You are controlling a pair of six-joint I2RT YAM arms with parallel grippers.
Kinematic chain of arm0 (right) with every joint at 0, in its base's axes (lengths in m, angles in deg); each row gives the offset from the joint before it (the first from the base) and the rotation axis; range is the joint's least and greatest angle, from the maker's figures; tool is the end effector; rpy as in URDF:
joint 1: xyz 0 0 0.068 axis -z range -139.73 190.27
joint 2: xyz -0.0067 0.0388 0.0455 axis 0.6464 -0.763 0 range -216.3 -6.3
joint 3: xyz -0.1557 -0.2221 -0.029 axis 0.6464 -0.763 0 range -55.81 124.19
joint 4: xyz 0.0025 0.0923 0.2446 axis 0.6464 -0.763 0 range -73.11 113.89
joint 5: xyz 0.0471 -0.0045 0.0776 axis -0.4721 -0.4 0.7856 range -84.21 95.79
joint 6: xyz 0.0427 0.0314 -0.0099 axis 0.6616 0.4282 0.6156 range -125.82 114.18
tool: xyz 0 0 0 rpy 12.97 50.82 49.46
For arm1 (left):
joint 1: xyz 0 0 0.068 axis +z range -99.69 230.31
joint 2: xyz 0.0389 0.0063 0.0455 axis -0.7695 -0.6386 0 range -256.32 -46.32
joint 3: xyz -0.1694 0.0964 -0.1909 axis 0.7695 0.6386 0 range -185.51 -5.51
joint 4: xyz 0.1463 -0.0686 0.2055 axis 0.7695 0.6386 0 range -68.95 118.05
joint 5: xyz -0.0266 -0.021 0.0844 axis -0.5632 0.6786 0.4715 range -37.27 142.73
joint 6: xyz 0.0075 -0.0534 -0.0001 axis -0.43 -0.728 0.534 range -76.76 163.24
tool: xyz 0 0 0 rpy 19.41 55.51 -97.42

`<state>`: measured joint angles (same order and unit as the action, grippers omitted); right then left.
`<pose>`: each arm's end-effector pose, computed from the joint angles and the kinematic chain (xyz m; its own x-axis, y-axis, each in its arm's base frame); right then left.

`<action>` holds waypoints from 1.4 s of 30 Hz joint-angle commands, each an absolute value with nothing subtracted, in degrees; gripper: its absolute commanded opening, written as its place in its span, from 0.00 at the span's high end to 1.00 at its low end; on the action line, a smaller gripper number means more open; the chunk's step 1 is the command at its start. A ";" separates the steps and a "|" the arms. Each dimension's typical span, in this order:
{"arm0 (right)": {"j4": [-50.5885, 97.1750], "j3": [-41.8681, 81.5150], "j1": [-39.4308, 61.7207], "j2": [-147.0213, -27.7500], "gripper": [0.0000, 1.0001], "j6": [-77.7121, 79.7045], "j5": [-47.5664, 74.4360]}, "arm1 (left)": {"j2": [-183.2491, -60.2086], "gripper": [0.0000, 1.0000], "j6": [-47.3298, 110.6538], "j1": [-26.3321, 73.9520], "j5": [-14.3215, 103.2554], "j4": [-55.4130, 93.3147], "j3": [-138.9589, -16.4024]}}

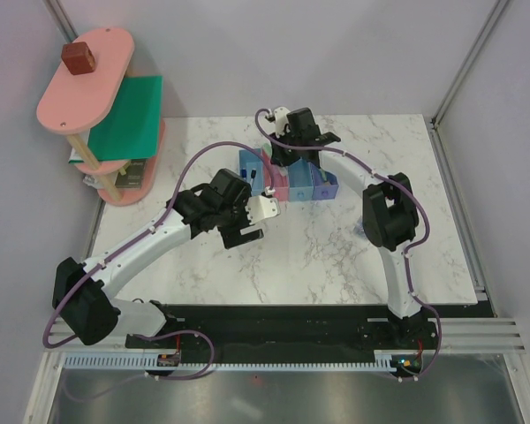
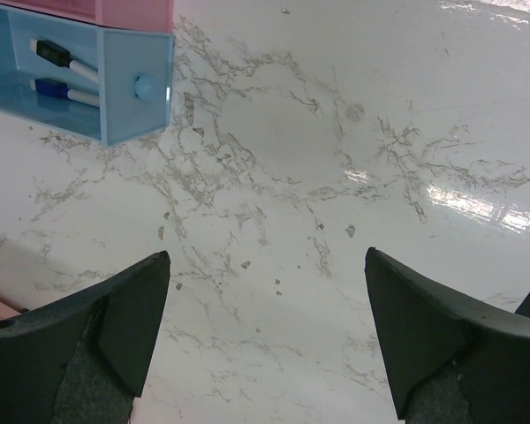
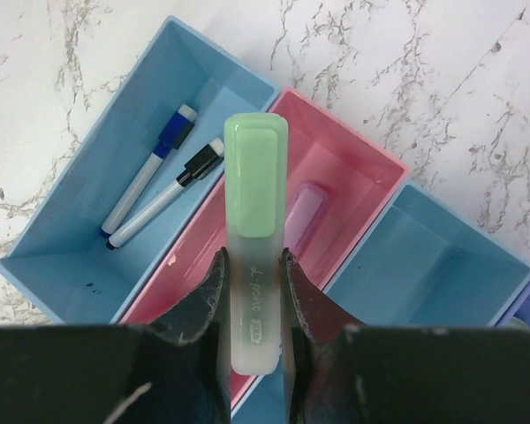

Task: Sort the stationery into containers
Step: Place the stationery in the storage box, then pick up the stationery from the center of the board.

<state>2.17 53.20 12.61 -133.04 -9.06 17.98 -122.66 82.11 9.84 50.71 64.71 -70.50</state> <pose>0.4513 0.2450 0.2385 -0.5280 -0.3391 -0.7786 -0.6290 0.7721 0.0903 0.2066 -0.1778 0.2909 -0.0684 0.8828 -0.4647 0.9081 0.2480 0.3375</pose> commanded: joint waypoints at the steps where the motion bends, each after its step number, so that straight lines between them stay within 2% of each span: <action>1: 4.38 52.38 11.62 -133.57 0.93 -9.86 18.54 | -122.00 0.03 82.62 9.97 49.48 64.74 -72.75; 4: 4.46 51.68 11.36 -133.31 0.86 -10.56 18.19 | -122.00 0.03 83.32 9.97 50.09 64.82 -73.01; 5: 4.38 51.42 11.27 -133.22 0.76 -10.74 18.27 | -121.82 0.03 83.49 9.88 50.35 64.74 -73.19; 8: 4.29 50.28 11.27 -132.26 0.63 -11.79 17.84 | -121.73 0.03 84.20 9.97 50.70 64.82 -73.45; 16: 3.32 49.22 11.09 -128.65 0.38 -15.48 15.47 | -122.26 0.03 84.73 9.88 50.53 64.91 -75.03; 22: 0.69 48.00 11.18 -122.25 0.34 -20.22 13.36 | -122.87 0.03 84.20 9.97 51.49 64.82 -76.79; 29: -7.65 41.41 12.23 -107.06 0.28 -34.37 9.31 | -123.84 0.02 81.48 9.97 52.29 65.53 -80.22; 39: -33.47 26.38 29.70 -92.80 0.21 -60.00 13.26 | -123.84 0.01 81.82 9.97 50.09 67.81 -81.09; 42: -36.93 16.65 31.39 -87.53 0.20 -67.48 13.09 | -123.75 0.01 82.44 9.97 50.00 68.25 -81.80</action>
